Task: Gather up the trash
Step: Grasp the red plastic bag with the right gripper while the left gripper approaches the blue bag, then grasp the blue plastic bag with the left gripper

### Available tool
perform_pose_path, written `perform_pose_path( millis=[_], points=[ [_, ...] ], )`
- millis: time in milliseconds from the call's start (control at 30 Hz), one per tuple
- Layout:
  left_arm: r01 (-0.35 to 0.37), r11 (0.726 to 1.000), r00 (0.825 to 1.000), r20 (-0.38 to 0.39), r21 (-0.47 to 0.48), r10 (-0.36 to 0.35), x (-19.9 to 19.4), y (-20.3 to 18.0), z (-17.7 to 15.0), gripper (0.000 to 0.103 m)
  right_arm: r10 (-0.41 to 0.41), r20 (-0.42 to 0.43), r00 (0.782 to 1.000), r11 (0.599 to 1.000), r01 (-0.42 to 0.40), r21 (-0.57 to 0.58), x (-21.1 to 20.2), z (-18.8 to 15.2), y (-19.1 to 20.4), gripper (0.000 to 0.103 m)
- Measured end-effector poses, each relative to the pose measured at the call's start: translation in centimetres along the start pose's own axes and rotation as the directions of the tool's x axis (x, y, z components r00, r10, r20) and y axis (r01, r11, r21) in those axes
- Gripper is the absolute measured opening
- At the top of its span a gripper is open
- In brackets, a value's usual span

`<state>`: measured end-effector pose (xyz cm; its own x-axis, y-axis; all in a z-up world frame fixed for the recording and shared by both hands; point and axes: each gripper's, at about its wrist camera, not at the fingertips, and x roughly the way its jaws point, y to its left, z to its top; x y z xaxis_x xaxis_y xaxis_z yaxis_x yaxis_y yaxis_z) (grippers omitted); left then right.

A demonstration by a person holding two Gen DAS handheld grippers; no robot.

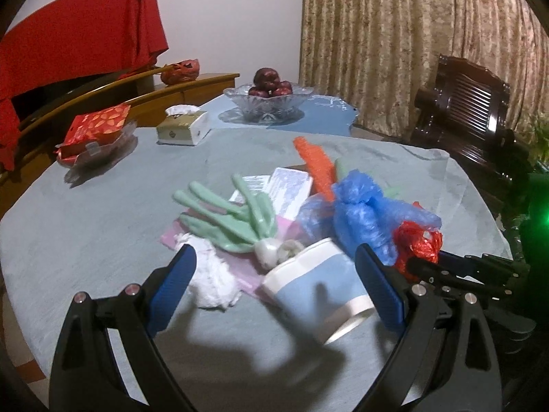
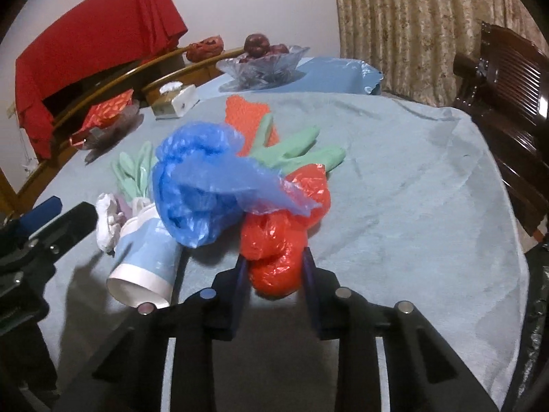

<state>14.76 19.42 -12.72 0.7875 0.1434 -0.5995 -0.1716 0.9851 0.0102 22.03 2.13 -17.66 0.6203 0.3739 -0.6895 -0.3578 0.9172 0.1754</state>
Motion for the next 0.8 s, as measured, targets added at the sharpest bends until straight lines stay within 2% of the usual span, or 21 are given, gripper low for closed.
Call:
perform_pose_path(
  millis=[367, 500, 800],
  points=[
    [0.064, 0.997, 0.998, 0.006, 0.043, -0.064, 1.4, -4.5, 1.2, 0.091, -0.113, 0.045, 0.993, 0.993, 0.111, 0.032, -2.3, 1.1, -4.8, 0.029],
    [0.091, 0.993, 0.996, -0.005, 0.075, -0.091, 2.1, -6.2, 1.3, 0.082, -0.129, 0.047, 0.991, 0.99, 0.126, 0.06, -2.6, 1.0, -6.3, 0.029],
    [0.1, 0.987, 0.995, -0.022, 0.126, -0.098, 3.6, -8.8, 0.8, 0.081, -0.137, 0.047, 0.989, 0.989, 0.134, 0.064, -2.7, 0.4, -7.4, 0.029]
  ],
)
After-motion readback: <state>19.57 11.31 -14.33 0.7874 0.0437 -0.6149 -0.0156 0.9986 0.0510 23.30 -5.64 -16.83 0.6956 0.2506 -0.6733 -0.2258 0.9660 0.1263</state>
